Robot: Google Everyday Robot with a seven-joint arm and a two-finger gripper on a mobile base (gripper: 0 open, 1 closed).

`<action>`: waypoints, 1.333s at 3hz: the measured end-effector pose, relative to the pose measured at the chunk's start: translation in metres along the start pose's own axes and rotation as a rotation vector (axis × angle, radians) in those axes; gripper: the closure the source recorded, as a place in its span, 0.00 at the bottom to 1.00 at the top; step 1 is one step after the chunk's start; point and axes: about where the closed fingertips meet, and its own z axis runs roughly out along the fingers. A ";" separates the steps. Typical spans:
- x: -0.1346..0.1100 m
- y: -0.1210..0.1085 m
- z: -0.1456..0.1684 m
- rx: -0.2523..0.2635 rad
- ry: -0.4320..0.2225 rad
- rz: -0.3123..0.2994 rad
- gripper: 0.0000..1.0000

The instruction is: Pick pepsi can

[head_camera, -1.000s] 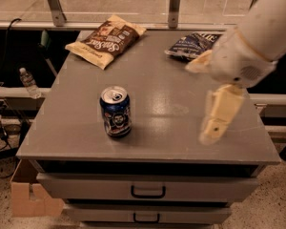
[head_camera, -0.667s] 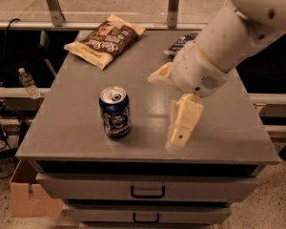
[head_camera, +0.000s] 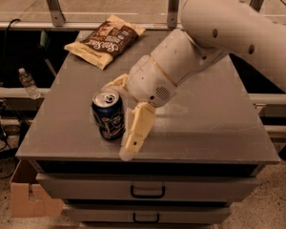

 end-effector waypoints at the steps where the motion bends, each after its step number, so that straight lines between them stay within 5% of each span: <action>1: -0.011 -0.007 0.014 -0.014 -0.068 -0.003 0.00; 4: 0.005 -0.056 0.008 0.034 -0.224 0.113 0.00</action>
Offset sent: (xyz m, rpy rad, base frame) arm 0.0532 0.0148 -0.0072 0.1601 0.0629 -0.0855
